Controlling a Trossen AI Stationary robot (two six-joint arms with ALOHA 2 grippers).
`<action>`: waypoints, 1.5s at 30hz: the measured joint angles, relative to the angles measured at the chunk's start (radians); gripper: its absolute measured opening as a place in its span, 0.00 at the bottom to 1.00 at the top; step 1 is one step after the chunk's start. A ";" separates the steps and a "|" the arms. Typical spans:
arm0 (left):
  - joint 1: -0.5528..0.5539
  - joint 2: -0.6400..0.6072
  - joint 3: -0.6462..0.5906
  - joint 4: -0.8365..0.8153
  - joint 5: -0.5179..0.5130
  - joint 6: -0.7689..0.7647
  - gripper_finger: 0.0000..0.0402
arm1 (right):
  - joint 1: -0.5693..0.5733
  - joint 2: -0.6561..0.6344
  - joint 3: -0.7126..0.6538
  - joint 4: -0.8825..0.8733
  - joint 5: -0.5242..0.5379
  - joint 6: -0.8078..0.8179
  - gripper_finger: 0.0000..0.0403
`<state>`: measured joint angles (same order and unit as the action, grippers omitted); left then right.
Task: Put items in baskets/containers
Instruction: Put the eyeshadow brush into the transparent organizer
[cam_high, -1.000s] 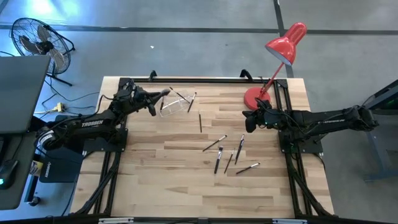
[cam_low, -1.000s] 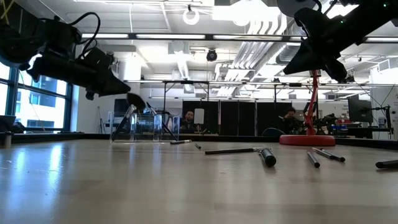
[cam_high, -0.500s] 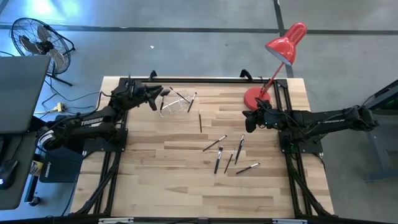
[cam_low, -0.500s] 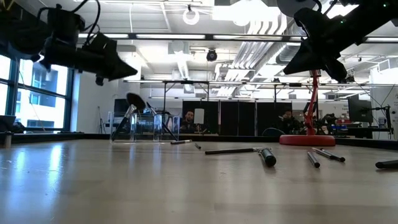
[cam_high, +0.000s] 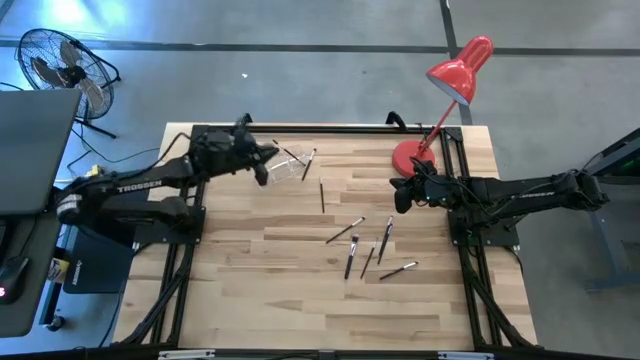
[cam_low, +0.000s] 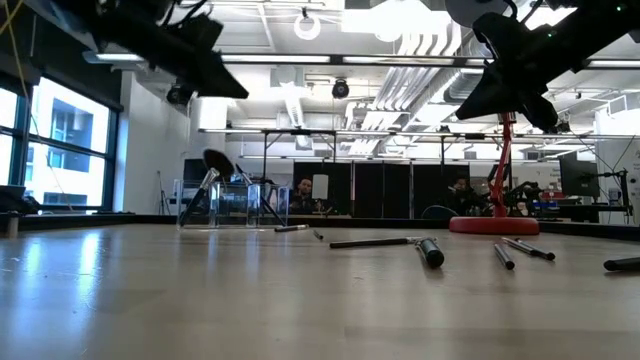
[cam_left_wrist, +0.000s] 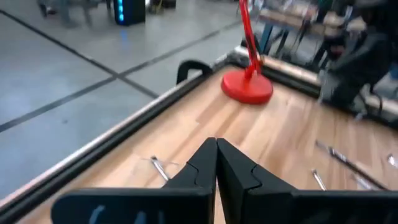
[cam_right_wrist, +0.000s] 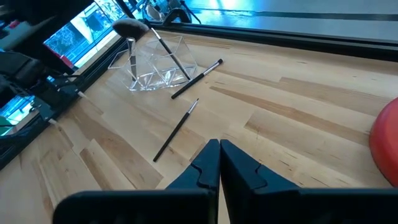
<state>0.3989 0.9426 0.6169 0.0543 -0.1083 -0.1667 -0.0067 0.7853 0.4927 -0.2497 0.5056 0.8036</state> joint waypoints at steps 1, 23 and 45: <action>-0.044 0.013 0.021 -0.022 -0.044 -0.014 0.00 | 0.000 0.000 0.000 0.000 -0.001 0.000 0.02; -0.533 0.399 0.379 -0.319 -0.452 -0.321 0.00 | 0.000 0.000 0.000 0.009 -0.025 0.000 0.01; -0.509 0.516 0.400 -0.281 -0.294 -0.394 0.25 | 0.000 0.000 0.000 0.030 -0.086 0.007 0.01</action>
<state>-0.1097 1.4586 1.0164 -0.2263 -0.4020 -0.5602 -0.0067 0.7853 0.4927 -0.2201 0.4201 0.8104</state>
